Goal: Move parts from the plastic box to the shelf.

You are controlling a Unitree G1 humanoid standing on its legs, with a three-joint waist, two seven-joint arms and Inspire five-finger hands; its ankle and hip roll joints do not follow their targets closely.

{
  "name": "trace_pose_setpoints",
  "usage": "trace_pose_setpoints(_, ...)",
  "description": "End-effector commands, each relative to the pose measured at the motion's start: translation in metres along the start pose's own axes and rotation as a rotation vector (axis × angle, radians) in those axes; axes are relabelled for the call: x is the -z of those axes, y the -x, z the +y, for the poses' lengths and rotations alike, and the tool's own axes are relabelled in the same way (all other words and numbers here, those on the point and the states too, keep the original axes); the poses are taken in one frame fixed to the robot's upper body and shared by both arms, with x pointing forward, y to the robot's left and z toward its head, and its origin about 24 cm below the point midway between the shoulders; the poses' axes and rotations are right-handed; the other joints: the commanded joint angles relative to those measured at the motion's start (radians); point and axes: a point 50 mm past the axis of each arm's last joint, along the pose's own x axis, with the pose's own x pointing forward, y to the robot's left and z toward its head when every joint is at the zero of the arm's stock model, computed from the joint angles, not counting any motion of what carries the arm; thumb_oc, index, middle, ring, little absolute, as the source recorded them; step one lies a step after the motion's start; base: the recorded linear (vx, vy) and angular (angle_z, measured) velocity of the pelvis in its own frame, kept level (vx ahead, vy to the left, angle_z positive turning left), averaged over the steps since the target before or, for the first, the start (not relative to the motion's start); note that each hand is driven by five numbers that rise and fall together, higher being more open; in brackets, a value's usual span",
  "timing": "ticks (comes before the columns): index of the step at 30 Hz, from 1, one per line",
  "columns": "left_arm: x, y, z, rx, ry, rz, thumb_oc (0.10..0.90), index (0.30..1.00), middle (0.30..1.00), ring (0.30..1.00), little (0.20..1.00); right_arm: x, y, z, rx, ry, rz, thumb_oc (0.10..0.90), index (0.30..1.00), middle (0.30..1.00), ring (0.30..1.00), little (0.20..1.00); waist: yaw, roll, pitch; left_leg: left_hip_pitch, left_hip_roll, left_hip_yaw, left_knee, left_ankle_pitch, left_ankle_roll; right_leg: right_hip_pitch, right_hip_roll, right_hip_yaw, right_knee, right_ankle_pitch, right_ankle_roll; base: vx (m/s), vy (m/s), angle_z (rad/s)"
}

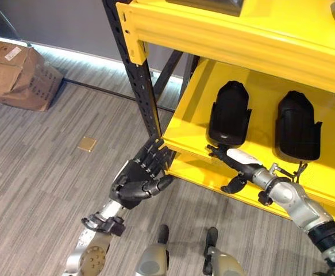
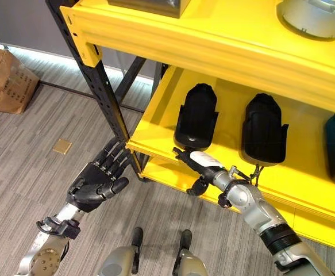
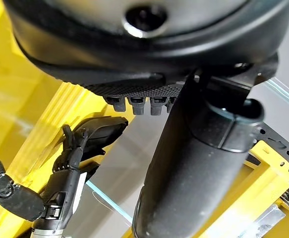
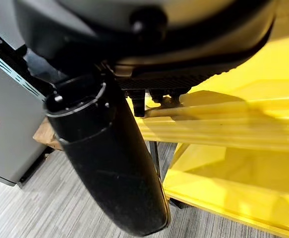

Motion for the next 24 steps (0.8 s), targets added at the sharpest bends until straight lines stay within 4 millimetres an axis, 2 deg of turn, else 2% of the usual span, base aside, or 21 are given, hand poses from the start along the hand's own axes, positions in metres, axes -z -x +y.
trace_pose_setpoints(1,-0.029,-0.011,-0.023,0.160,-0.081,-0.128,0.900,1.000,1.000,1.000,1.000,-0.028,0.001,-0.049,0.172,0.037,-0.153,0.900,1.000,1.000,1.000,1.000,0.000,-0.024,-0.072,-0.030,0.036,0.009,0.047,-0.019,0.001,0.025,-0.058,0.044,0.163,-0.145,0.045,0.01,-0.006,-0.04)
trace_pose_setpoints(9,-0.028,-0.011,-0.022,0.151,-0.079,-0.126,0.900,1.000,1.000,1.000,1.000,-0.036,0.005,-0.058,0.177,0.088,-0.182,0.900,1.000,1.000,1.000,1.000,-0.012,-0.024,-0.080,-0.022,0.036,0.012,0.046,-0.023,0.000,0.028,-0.055,0.055,0.163,-0.147,0.047,0.01,-0.001,-0.03)
trace_pose_setpoints(16,-0.027,-0.010,-0.023,0.151,-0.075,-0.115,0.900,1.000,1.000,1.000,1.000,-0.033,0.007,-0.063,0.197,0.135,-0.169,0.900,1.000,1.000,1.000,1.000,-0.012,-0.022,-0.083,-0.016,0.037,0.010,0.048,-0.025,0.001,0.033,-0.056,0.056,0.166,-0.150,0.046,0.00,0.000,0.00)
trace_pose_setpoints(24,-0.023,-0.010,-0.025,0.154,-0.068,-0.096,0.900,1.000,1.000,1.000,1.000,-0.037,0.001,-0.069,0.175,0.159,-0.173,0.900,1.000,1.000,1.000,1.000,-0.003,-0.020,-0.091,-0.009,0.037,0.003,0.048,-0.026,-0.002,0.043,-0.056,0.049,0.165,-0.154,0.042,0.00,-0.001,0.00)
